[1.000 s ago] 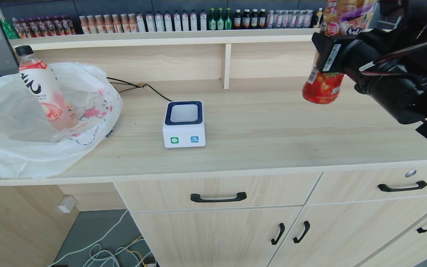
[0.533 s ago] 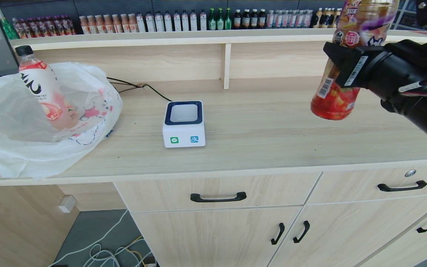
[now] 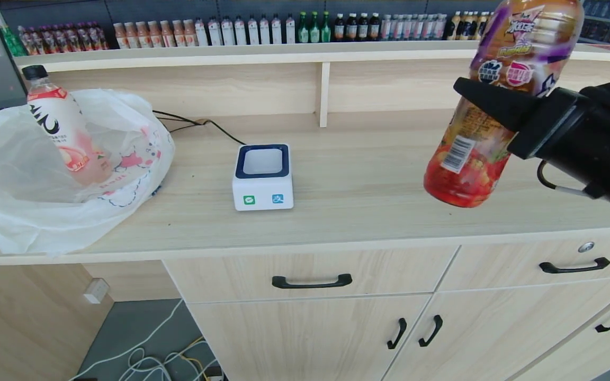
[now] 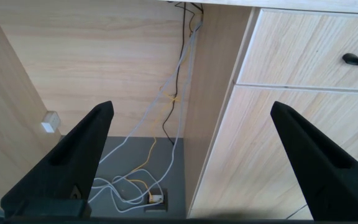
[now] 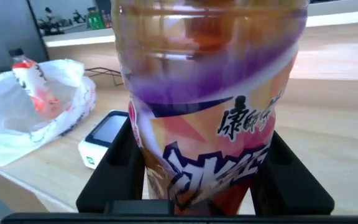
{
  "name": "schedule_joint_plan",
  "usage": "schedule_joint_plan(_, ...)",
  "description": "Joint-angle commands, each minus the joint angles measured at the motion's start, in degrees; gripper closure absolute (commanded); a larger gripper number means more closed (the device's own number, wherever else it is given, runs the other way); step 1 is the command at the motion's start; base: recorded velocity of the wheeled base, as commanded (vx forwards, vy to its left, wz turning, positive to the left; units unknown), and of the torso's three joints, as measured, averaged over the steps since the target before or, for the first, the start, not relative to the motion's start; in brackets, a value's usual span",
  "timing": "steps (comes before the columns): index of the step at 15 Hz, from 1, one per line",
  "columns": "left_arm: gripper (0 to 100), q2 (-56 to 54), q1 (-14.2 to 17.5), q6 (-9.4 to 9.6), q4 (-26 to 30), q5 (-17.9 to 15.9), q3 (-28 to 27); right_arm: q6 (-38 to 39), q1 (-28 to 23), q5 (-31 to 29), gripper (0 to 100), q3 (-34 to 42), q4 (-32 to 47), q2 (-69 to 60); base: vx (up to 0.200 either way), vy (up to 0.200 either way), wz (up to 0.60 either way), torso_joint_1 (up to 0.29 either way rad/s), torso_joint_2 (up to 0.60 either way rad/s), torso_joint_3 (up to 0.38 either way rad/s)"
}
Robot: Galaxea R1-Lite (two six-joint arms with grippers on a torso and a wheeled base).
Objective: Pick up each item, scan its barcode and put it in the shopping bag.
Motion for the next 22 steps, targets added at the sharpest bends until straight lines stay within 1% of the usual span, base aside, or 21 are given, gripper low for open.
schedule_joint_plan(1, 0, 0.0, 0.0, -0.01, 0.0, 0.0, 0.0, 1.8, 0.4, 2.3, 100, 0.3, -0.1, -1.4, 0.0, 0.0, 0.0, 0.0, 0.0, 0.0)
schedule_joint_plan(3, 0, 0.0, 0.0, -0.01, 0.0, 0.0, 0.0, 4.4, 1.2, 4.5, 100, 1.0, -2.1, -1.3, 0.0, 0.0, 0.0, 0.0, 0.0, 0.0)
schedule_joint_plan(4, 0, 0.0, 0.0, -0.01, 0.0, 0.0, 0.0, 6.8, 2.3, 6.2, 100, 1.7, -4.3, -1.0, 0.0, 0.0, 0.0, 0.0, 0.0, 0.0)
schedule_joint_plan(5, 0, 0.0, 0.0, -0.01, 0.0, 0.0, 0.0, 9.9, 4.4, 9.0, 100, 2.7, -7.6, 0.1, 0.0, 0.0, 0.0, 0.0, 0.0, 0.0)
schedule_joint_plan(6, 0, 0.0, 0.0, -0.01, 0.0, 0.0, 0.0, 11.0, 5.0, 9.8, 100, 3.2, -9.0, 0.6, 0.0, 0.0, 0.0, 0.0, 0.0, 0.0)
schedule_joint_plan(8, 0, 0.0, 0.0, -0.01, 0.0, 0.0, 0.0, 14.5, 8.7, 14.4, 100, 4.9, -15.8, 2.2, 0.0, 0.0, 0.0, 0.0, 0.0, 0.0)
schedule_joint_plan(10, 0, 0.0, 0.0, -0.01, 0.0, 0.0, 0.0, 14.8, 10.6, 18.6, 100, 5.0, -17.6, 3.5, 0.0, 0.0, 0.0, 0.0, 0.0, 0.0)
schedule_joint_plan(12, 0, 0.0, 0.0, -0.01, 0.0, 0.0, 0.0, 16.0, 13.1, 21.4, 100, 5.2, -18.8, 4.3, 0.0, 0.0, 0.0, 0.0, 0.0, 0.0)
schedule_joint_plan(13, 0, 0.0, 0.0, -0.01, 0.0, 0.0, 0.0, 16.6, 13.9, 21.8, 100, 5.2, -19.2, 4.5, 0.0, 0.0, 0.0, 0.0, 0.0, 0.0)
schedule_joint_plan(14, 0, 0.0, 0.0, -0.01, 0.0, 0.0, 0.0, 18.1, 15.9, 22.0, 100, 5.1, -20.2, 5.1, 0.0, 0.0, 0.0, 0.0, 0.0, 0.0)
schedule_joint_plan(15, 0, 0.0, 0.0, -0.01, 0.0, 0.0, 0.0, 18.3, 16.1, 22.0, 100, 5.1, -20.3, 5.2, 0.0, 0.0, 0.0, 0.0, 0.0, 0.0)
schedule_joint_plan(17, 0, 0.0, 0.0, -0.01, 0.0, 0.0, 0.0, 21.0, 19.6, 23.2, 100, 5.8, -22.2, 5.4, 0.0, 0.0, 0.0, 0.0, 0.0, 0.0)
schedule_joint_plan(20, 0, 0.0, 0.0, -0.01, 0.0, 0.0, 0.0, 21.6, 21.8, 24.0, 100, 5.2, -23.0, 6.7, 0.0, 0.0, 0.0, 0.0, 0.0, 0.0)
schedule_joint_plan(22, 0, 0.0, 0.0, -0.01, 0.0, 0.0, 0.0, 26.5, 22.6, 24.1, 100, 4.3, -26.4, 7.7, 0.0, 0.0, 0.0, 0.0, 0.0, 0.0)
